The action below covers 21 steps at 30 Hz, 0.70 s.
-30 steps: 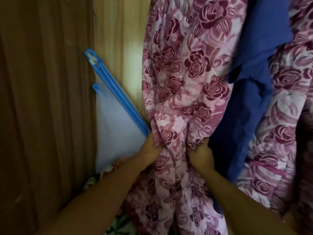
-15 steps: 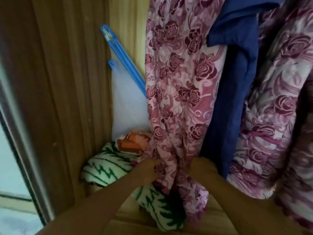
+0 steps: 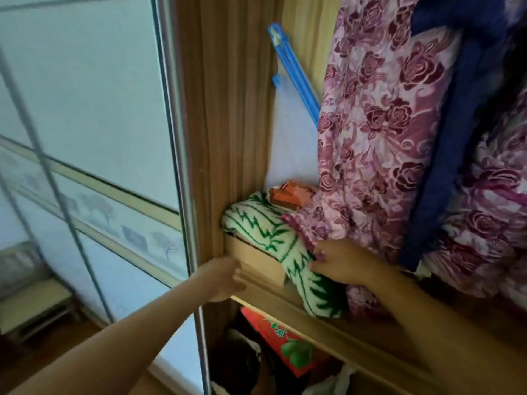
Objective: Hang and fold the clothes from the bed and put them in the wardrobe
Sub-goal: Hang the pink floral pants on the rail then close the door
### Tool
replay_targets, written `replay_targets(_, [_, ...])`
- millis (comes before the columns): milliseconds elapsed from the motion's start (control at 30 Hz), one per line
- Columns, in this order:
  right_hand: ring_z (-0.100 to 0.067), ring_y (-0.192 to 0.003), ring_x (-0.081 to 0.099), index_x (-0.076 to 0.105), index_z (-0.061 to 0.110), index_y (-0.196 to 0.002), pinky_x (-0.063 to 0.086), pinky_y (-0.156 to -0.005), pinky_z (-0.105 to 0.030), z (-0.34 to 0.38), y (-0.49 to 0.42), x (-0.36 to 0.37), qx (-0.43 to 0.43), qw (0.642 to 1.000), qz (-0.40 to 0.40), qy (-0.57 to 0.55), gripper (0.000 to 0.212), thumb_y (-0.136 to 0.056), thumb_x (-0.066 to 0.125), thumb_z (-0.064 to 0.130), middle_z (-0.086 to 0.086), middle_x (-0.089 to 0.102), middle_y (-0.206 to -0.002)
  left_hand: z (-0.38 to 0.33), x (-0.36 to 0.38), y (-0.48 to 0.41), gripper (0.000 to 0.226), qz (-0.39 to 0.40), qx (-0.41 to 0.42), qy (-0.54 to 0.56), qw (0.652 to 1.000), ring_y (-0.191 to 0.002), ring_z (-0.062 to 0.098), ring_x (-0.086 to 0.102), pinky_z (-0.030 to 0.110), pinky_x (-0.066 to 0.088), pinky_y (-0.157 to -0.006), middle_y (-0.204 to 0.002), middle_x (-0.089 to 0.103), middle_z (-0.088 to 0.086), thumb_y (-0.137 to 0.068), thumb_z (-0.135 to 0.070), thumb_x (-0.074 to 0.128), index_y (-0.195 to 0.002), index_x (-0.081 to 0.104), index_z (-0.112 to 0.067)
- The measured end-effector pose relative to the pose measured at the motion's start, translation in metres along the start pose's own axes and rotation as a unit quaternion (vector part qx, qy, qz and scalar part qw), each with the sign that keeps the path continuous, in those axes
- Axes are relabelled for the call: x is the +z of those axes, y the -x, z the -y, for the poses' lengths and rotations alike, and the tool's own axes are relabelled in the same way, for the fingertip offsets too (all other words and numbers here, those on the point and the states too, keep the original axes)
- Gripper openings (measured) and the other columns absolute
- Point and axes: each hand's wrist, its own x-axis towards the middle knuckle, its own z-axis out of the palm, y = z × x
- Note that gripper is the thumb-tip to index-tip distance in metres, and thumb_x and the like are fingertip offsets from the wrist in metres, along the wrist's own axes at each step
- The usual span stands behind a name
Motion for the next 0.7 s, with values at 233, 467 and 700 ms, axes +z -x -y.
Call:
replay_targets(233, [-0.018,-0.096,0.066,0.060,0.030,-0.126,0.047,-0.077,-0.030,0.080,-0.009,0.009,-0.074,0.996,-0.036,-0.023,0.056,-0.086,0.056,0.070,0.002,0.069,-0.105,0.080,-0.027,0.082,0.051,-0.074,-0.112,0.020,0.991,-0.117,0.021,0.061,0.035,0.050,-0.099,-0.130,0.064,0.001,-0.091,-0.052,0.065,-0.134,0.058,-0.024])
replay_targets(467, [-0.015,-0.086,0.063,0.063,0.029,-0.106,0.047,-0.067,-0.029,0.161,-0.039,-0.006,-0.157,0.978,-0.138,-0.029,0.052,-0.085,0.049,0.074,0.011,0.064,-0.090,0.123,-0.058,0.090,0.055,-0.137,-0.123,0.047,0.982,-0.116,0.017,0.060,0.036,0.049,-0.100,-0.130,0.062,-0.002,-0.091,-0.051,0.064,-0.139,0.053,-0.028])
replay_targets(700, [-0.020,-0.094,0.065,0.029,0.030,-0.149,0.055,-0.076,-0.039,0.233,-0.092,-0.038,-0.166,0.957,-0.225,-0.076,0.078,-0.089,0.048,0.075,-0.001,0.066,-0.116,0.140,-0.086,0.039,0.052,-0.176,-0.037,0.119,0.976,-0.105,0.010,0.060,0.032,0.050,-0.096,-0.127,0.059,-0.009,-0.093,-0.046,0.064,-0.141,0.047,-0.035])
